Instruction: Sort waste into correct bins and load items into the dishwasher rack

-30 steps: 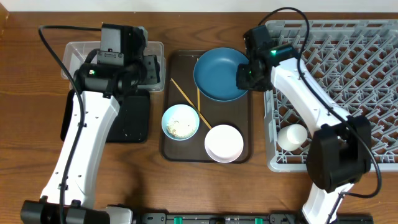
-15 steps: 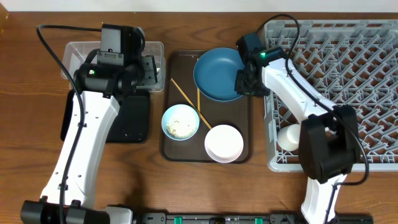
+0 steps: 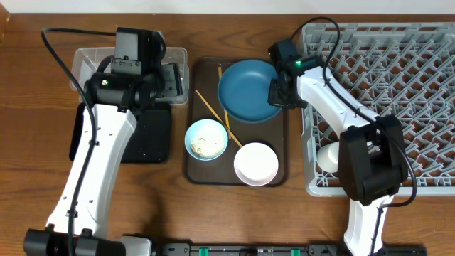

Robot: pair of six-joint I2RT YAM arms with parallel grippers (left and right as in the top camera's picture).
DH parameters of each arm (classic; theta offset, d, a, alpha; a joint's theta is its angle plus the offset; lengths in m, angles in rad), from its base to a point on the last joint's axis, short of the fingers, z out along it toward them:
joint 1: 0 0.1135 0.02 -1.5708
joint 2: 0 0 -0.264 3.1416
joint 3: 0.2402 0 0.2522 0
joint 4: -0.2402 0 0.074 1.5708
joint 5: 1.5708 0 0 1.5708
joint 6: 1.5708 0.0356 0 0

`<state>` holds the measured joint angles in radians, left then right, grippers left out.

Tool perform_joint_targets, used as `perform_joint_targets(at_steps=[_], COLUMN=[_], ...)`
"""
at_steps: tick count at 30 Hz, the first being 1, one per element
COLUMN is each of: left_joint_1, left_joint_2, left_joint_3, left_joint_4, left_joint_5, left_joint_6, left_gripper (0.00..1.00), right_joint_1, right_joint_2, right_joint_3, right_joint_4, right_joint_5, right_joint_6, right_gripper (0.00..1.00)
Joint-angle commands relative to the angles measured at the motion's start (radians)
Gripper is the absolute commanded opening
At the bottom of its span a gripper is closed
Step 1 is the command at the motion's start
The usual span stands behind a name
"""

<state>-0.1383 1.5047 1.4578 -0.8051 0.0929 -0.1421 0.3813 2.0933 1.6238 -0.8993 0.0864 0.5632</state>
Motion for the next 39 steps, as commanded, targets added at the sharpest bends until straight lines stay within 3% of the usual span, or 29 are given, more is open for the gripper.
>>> perform_joint_targets(at_steps=[1, 6, 9, 12, 14, 21, 31, 39], left_joint_1=[0.004, 0.004, 0.004, 0.004, 0.004, 0.004, 0.004, 0.004], left_joint_2=[0.005, 0.005, 0.005, 0.005, 0.005, 0.005, 0.005, 0.005], left_joint_3=[0.019, 0.019, 0.019, 0.019, 0.019, 0.019, 0.019, 0.019], left_joint_4=[-0.004, -0.006, -0.006, -0.006, -0.006, -0.006, -0.006, -0.006], left_joint_5=[-0.019, -0.019, -0.019, -0.019, -0.019, -0.019, -0.019, -0.019], left_joint_6=[0.011, 0.011, 0.011, 0.011, 0.011, 0.011, 0.011, 0.011], left_gripper=[0.7, 0.72, 0.76, 0.79, 0.83, 0.86, 0.88, 0.93], right_joint_1=[0.016, 0.019, 0.019, 0.018, 0.016, -0.006, -0.067, -0.18], right_joint_2=[0.028, 0.053, 0.056, 0.056, 0.056, 0.055, 0.055, 0.055], right_joint_3=[0.007, 0.001, 0.001, 0.001, 0.001, 0.08, 0.554, 0.924], right_joint_4=[0.002, 0.006, 0.018, 0.024, 0.026, -0.013, -0.274, -0.562], right_joint_5=[0.023, 0.022, 0.022, 0.022, 0.023, 0.022, 0.032, 0.359], right_joint_6=[-0.004, -0.003, -0.003, -0.003, -0.003, -0.031, -0.227, -0.295], right_gripper=[0.06, 0.15, 0.16, 0.11, 0.01, 0.01, 0.01, 0.01])
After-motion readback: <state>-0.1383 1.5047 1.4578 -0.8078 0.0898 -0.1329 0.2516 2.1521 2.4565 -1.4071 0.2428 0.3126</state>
